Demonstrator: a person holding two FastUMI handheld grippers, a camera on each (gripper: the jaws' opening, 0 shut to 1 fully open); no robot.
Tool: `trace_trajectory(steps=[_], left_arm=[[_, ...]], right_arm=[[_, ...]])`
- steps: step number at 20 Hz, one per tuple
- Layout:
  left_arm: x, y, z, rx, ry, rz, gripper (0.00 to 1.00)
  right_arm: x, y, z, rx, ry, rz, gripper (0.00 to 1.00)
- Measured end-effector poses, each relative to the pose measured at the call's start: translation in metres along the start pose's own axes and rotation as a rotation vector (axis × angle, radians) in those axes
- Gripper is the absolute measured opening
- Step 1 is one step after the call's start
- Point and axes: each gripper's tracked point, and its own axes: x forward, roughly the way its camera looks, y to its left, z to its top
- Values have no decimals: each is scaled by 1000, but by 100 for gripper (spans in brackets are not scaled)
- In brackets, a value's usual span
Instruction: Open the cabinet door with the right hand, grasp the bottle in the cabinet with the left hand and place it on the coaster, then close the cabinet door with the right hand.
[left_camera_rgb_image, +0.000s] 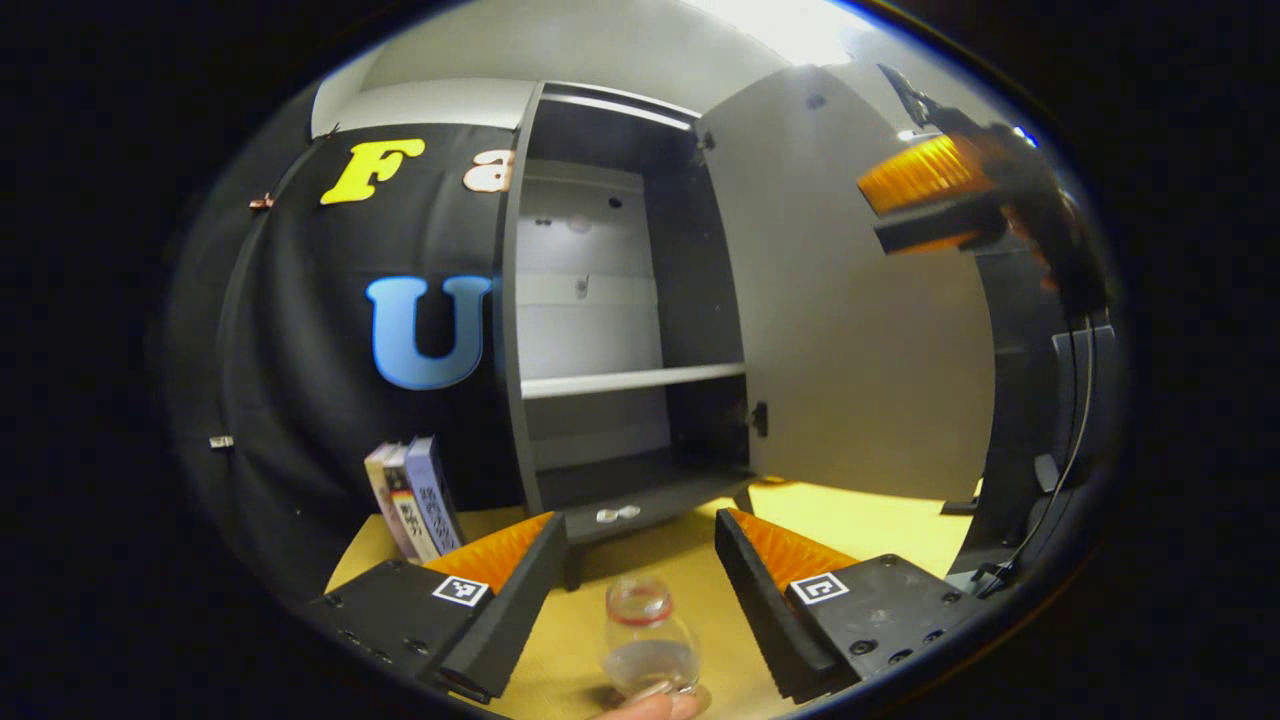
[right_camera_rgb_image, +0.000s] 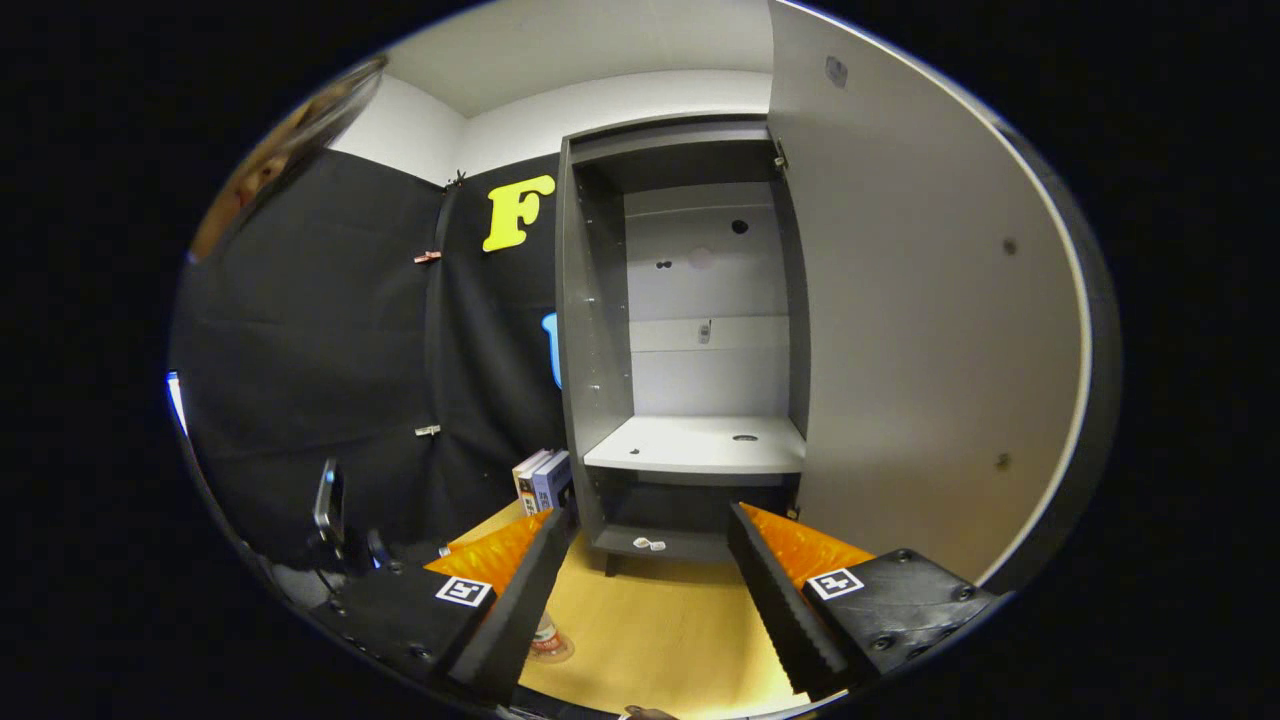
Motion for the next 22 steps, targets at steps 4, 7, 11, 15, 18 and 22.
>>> trace_trajectory(steps=[4,7,11,15,18,22], left_arm=[[-1,-23,63,-51,15,-66,93],[4,-48,96,-134,51,-121,93],[32,-55,131,-157,40,-66,94],[63,-57,148,-147,19,20,92],[75,-59,152,-110,11,80,94],[81,-61,157,-103,11,128,94]], right_arm=[[-55,-11,-2,28,41,-12,99],[-92,-35,0,94,39,-45,95],[-121,-112,17,45,-17,-182,94],[-124,-171,49,82,-104,-222,100],[-105,-191,64,85,-143,-159,91],[-92,-209,65,88,-124,-55,100]])
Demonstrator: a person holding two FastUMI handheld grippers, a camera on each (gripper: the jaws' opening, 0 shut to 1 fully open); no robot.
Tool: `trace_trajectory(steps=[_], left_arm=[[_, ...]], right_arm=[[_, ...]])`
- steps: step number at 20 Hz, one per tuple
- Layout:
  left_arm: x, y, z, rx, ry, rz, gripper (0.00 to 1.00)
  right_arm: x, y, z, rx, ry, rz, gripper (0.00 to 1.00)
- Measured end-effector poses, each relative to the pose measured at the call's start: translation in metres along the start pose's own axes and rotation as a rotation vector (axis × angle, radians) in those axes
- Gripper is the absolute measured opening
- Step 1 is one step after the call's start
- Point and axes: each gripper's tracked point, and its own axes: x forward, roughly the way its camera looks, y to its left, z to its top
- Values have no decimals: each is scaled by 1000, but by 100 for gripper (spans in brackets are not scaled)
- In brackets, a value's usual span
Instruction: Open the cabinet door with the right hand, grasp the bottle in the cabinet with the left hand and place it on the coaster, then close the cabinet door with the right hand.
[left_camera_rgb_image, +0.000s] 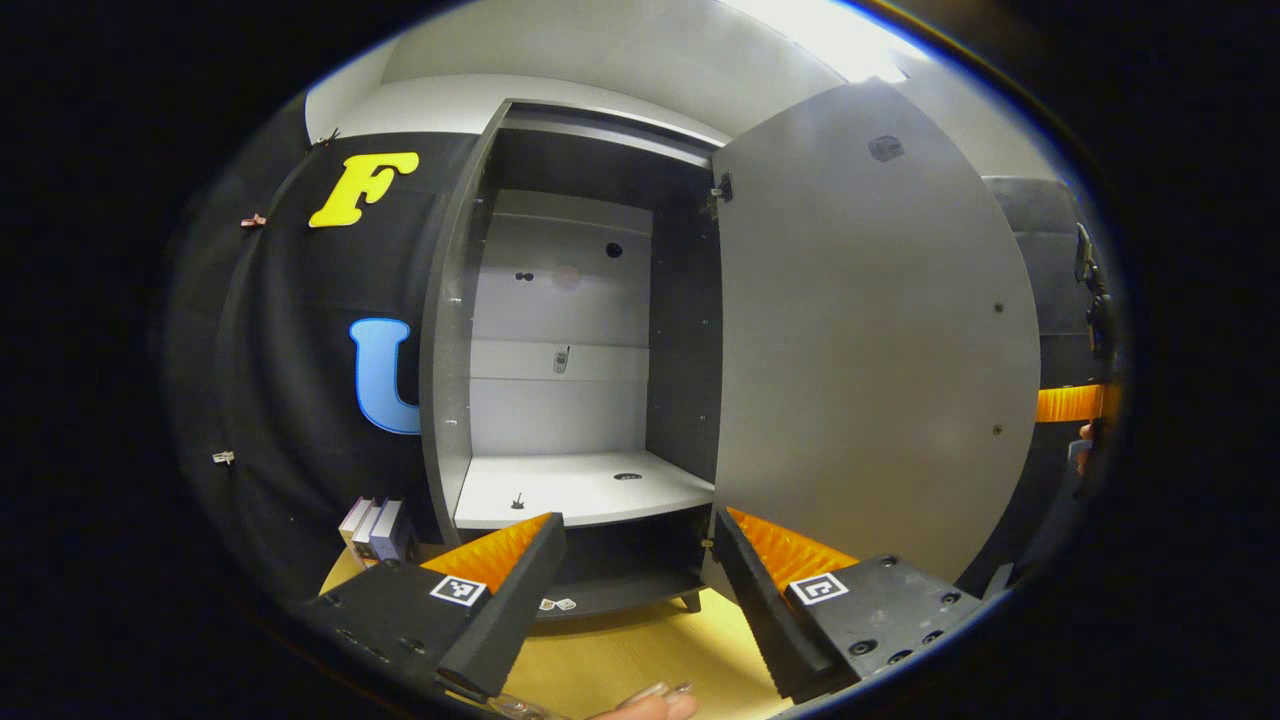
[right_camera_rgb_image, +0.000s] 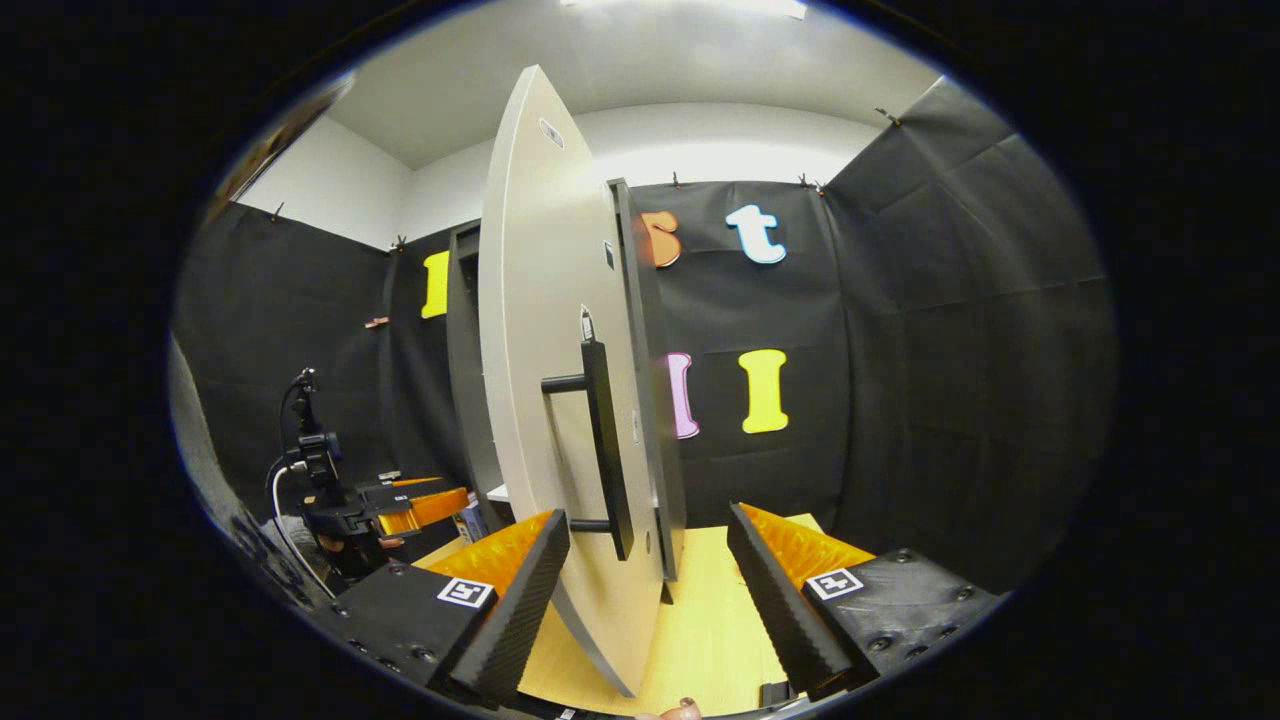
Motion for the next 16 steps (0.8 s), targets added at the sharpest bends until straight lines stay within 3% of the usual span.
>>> trace_trajectory(steps=[5,6,7,9,15,16], left_arm=[[-11,16,-12,-10,39,54,94],[-14,21,-14,-16,48,65,94],[-18,27,-17,-17,55,78,94],[-26,45,-17,-7,51,120,94],[-61,102,-8,27,33,207,92],[-67,111,-5,31,30,222,94]], right_arm=[[13,26,-6,28,42,86,95],[15,39,-6,18,40,110,100],[19,50,-7,11,44,138,95],[27,77,-14,30,60,191,95],[69,148,-21,104,56,280,100],[79,158,-24,119,59,292,95]])
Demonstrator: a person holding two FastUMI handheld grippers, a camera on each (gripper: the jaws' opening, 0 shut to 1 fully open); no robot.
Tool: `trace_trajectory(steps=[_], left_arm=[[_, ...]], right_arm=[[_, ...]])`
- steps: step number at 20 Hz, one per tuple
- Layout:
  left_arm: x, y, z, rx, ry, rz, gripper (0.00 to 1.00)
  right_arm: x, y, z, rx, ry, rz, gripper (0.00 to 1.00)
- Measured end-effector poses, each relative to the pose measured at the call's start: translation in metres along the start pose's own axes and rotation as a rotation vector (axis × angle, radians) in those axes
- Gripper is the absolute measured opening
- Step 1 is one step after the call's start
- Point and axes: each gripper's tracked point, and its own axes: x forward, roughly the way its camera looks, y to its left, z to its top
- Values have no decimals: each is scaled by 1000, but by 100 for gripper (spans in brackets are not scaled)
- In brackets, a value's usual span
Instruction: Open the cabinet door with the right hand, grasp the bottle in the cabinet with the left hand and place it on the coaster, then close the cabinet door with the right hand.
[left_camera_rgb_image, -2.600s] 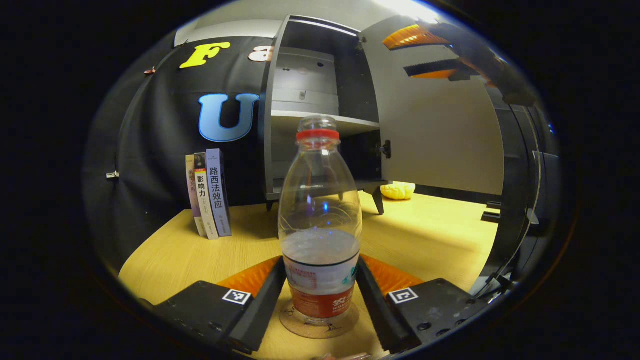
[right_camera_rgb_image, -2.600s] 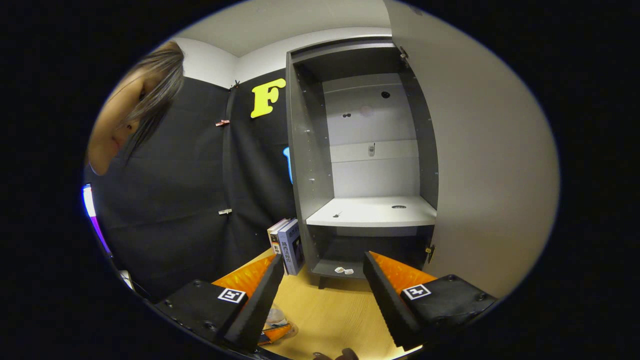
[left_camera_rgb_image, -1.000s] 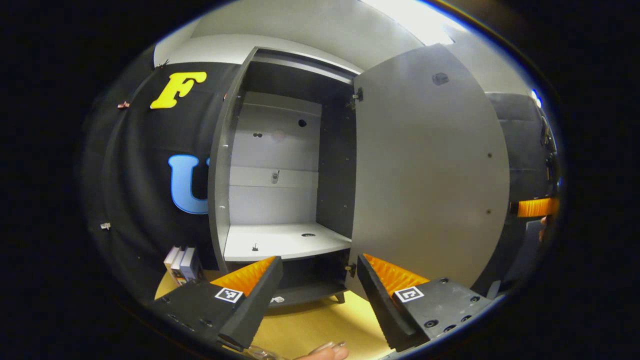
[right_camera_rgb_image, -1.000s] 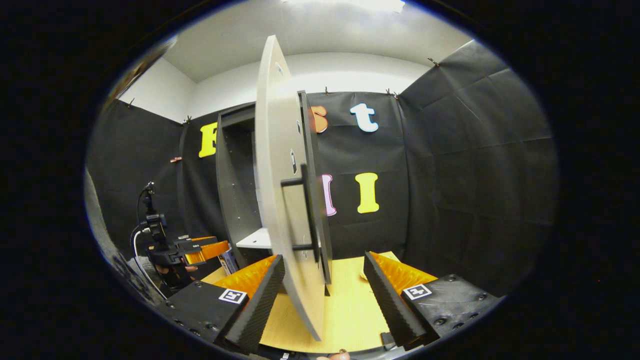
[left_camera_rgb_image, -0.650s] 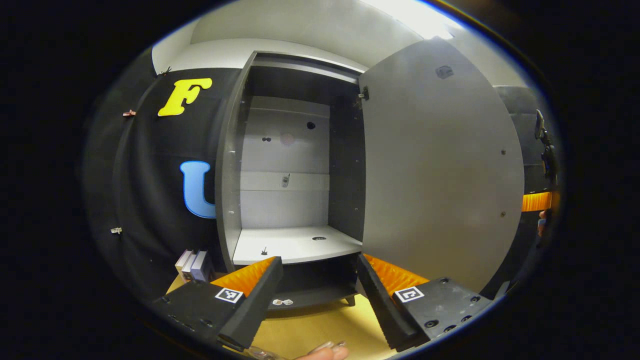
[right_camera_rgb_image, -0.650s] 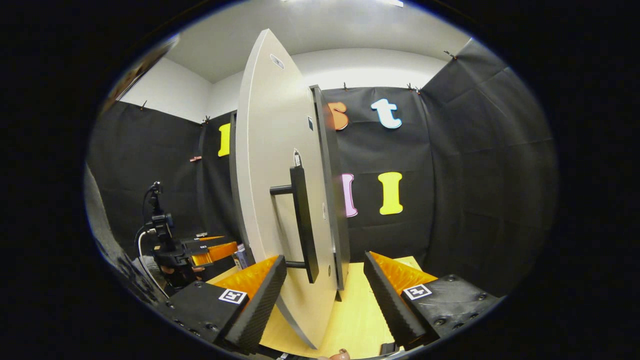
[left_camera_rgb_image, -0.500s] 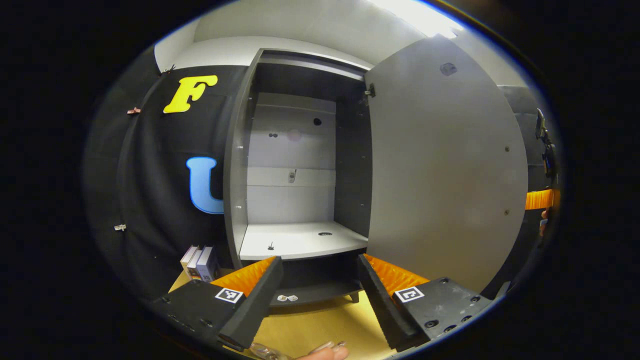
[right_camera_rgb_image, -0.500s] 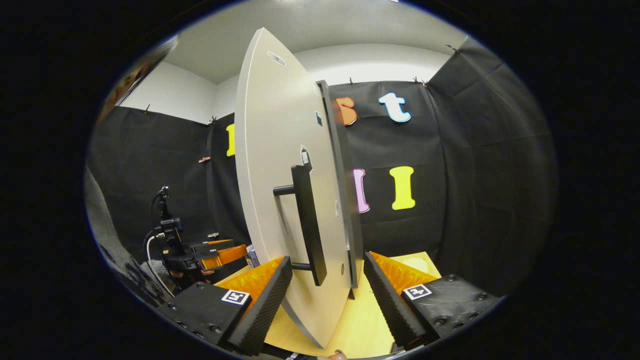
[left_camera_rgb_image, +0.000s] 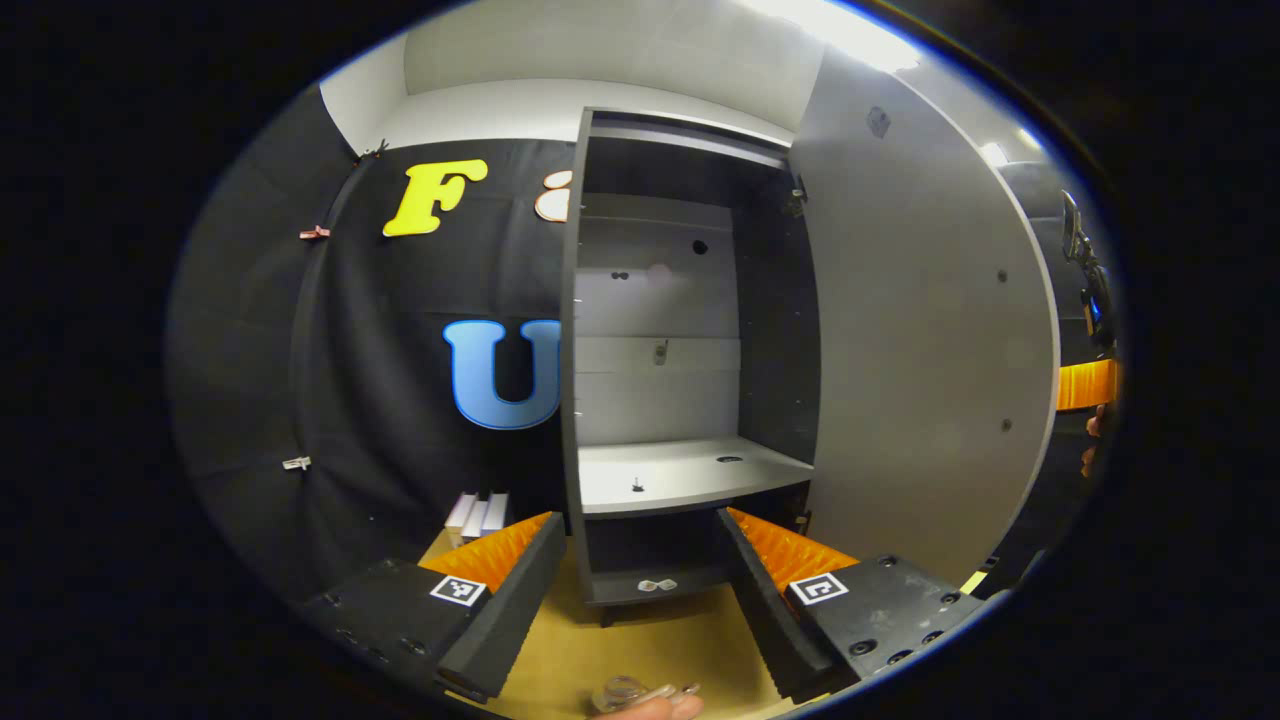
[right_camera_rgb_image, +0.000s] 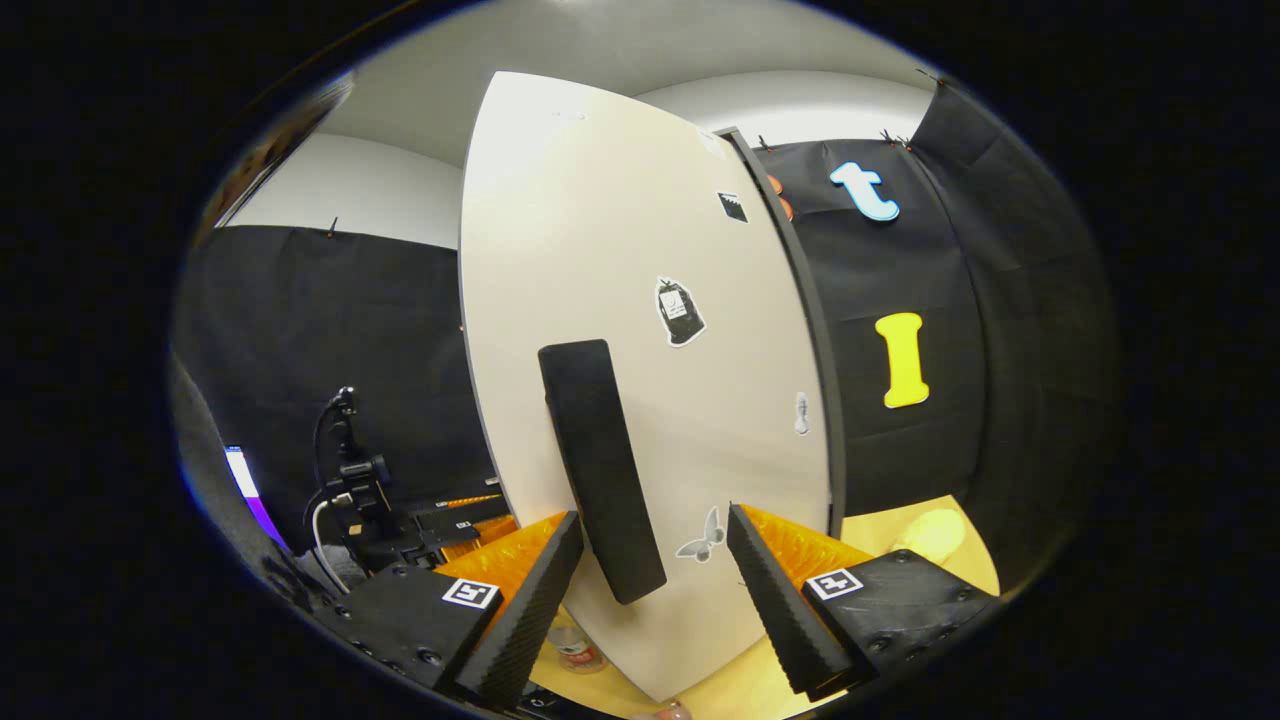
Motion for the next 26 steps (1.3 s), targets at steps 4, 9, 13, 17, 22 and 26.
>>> trace_trajectory(steps=[4,9,13,17,22,26], left_arm=[[-16,42,8,16,-24,55,94],[-25,73,5,69,-12,39,94],[-14,58,-10,15,24,-69,94],[-5,58,-7,-7,41,-74,95],[-1,35,12,-33,2,-75,94],[-3,22,20,-7,-5,-70,95]], right_arm=[[37,27,-1,-11,-11,-6,98],[35,18,12,-73,-56,-74,98],[24,-12,18,-108,-92,-245,97],[18,-28,21,-156,-113,-322,98],[22,-42,28,-158,-126,-342,97],[23,-54,31,-201,-147,-365,97]])
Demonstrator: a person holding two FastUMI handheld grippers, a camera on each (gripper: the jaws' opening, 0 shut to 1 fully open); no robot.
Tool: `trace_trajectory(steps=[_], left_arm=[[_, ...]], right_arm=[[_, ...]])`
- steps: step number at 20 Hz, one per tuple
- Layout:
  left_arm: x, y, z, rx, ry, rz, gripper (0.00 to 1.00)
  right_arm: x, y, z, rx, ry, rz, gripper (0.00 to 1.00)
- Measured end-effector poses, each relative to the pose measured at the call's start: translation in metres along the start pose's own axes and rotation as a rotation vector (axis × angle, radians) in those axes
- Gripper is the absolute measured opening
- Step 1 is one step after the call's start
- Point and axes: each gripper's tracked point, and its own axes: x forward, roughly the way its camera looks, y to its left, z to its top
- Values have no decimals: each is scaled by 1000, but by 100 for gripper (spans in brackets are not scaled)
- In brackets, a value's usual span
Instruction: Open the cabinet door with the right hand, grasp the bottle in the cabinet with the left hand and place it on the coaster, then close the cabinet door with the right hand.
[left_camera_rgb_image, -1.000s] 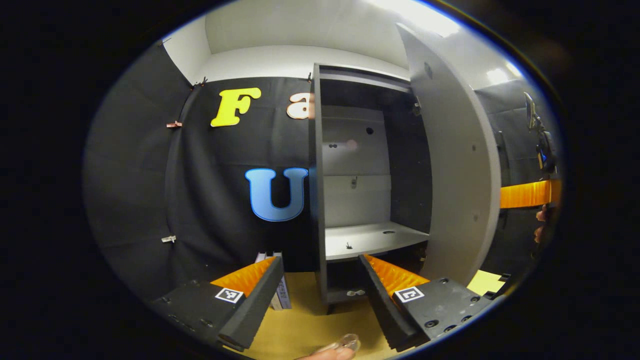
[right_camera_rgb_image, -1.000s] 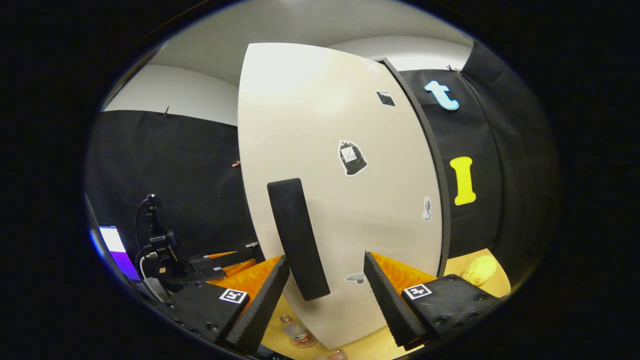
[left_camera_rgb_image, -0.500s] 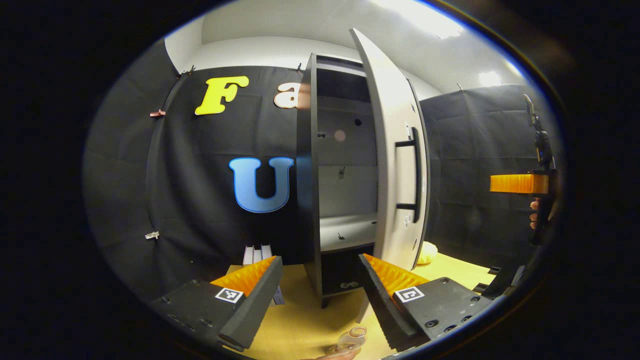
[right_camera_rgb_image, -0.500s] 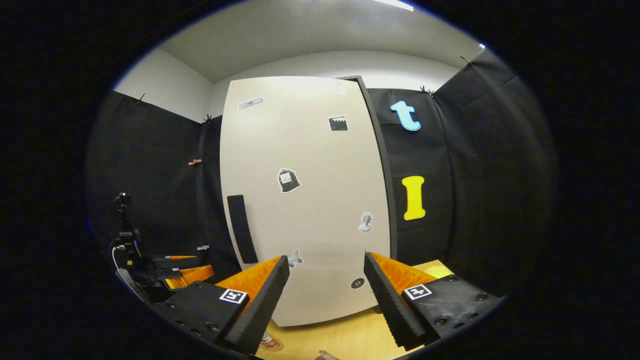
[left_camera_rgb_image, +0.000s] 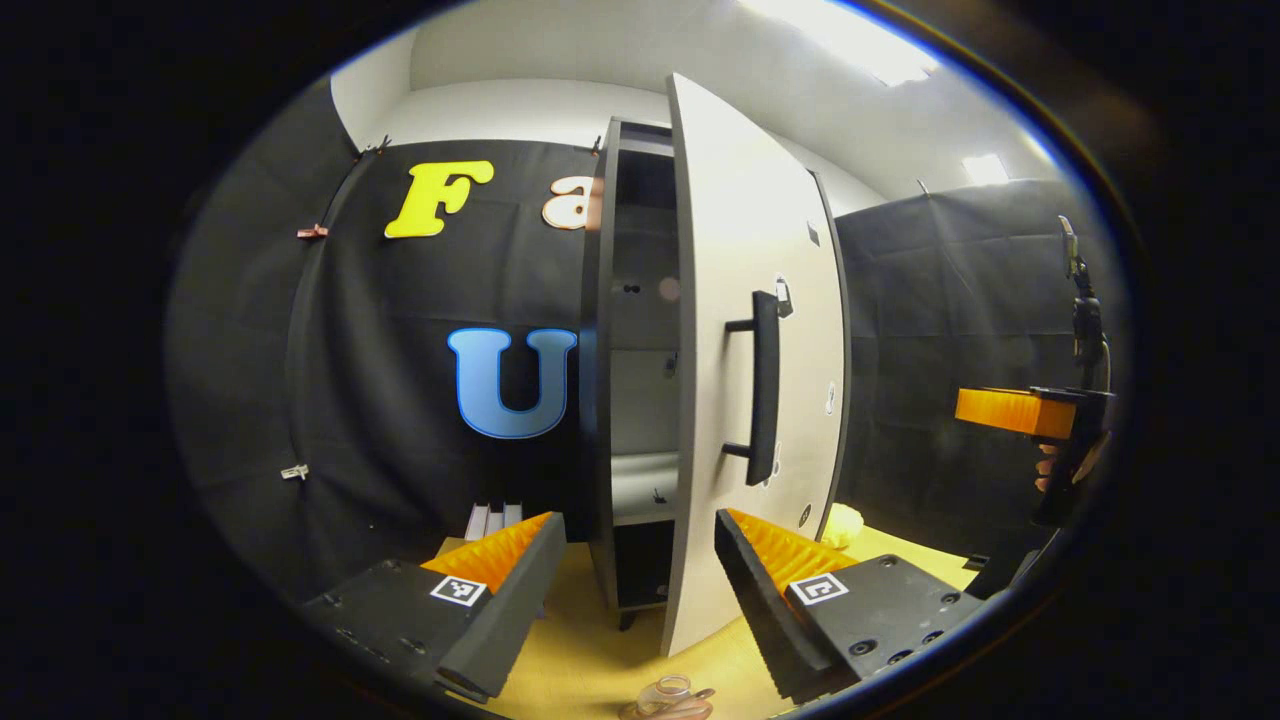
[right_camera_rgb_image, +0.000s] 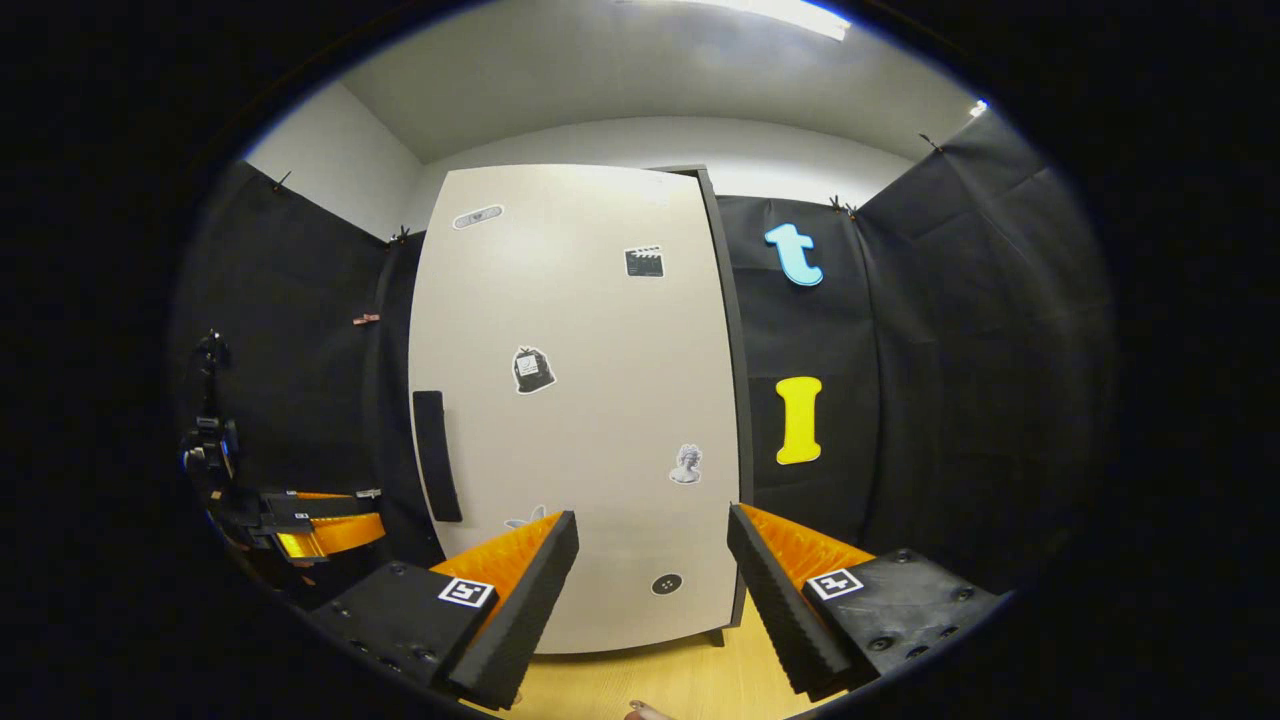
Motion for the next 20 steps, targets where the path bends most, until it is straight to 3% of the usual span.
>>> trace_trajectory(steps=[3,6,11,20], left_arm=[[4,-10,-9,-43,24,-16,94],[1,-7,-13,-87,54,20,95],[-16,1,-5,-97,30,104,94],[-20,8,-13,-120,49,152,92]], right_arm=[[6,2,-3,-38,-3,27,97],[20,1,-5,-108,-3,58,98],[49,18,-21,-54,34,120,97],[72,16,-25,-47,31,101,97]])
